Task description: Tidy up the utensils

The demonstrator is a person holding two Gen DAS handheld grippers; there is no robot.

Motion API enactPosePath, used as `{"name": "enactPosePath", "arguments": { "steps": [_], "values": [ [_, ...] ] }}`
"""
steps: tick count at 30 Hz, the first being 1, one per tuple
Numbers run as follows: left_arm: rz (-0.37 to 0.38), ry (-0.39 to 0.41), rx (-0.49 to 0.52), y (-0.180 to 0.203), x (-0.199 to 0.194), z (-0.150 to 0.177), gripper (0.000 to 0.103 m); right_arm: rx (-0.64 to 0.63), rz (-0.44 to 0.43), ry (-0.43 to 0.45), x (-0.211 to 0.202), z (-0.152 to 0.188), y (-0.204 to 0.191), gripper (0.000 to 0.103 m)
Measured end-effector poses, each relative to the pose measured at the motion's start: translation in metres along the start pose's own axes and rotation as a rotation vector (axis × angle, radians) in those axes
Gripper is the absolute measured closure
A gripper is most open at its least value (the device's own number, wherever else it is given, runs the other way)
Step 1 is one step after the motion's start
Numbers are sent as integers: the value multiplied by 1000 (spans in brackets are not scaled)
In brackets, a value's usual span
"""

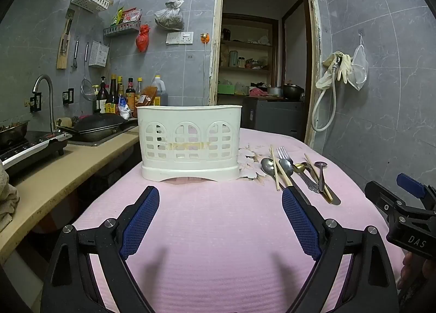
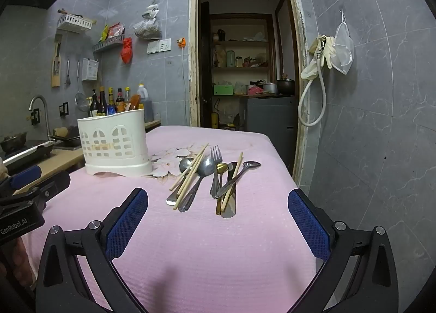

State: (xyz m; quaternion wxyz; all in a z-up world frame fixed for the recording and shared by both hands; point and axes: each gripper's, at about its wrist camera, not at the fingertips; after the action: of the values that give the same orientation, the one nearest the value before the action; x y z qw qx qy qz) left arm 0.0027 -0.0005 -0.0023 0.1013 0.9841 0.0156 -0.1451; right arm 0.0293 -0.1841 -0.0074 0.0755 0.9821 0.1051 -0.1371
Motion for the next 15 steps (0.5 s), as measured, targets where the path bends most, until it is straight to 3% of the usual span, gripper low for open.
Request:
{"name": "enactPosePath", "arguments": {
  "steps": [15],
  "values": [
    [1, -3, 0, 1, 2, 3, 15, 2, -2, -6, 2, 1, 0, 0]
  ]
}}
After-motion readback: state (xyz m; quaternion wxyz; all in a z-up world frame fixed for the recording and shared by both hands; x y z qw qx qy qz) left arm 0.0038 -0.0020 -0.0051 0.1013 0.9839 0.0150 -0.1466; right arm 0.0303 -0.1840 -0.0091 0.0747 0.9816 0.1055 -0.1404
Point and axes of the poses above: each gripper's, at about its wrist camera, not at the fingertips, and x roughly the way its jaws point, y to its right, z to its underside, and after that the axes turned 8 degrees about -x, right-handed
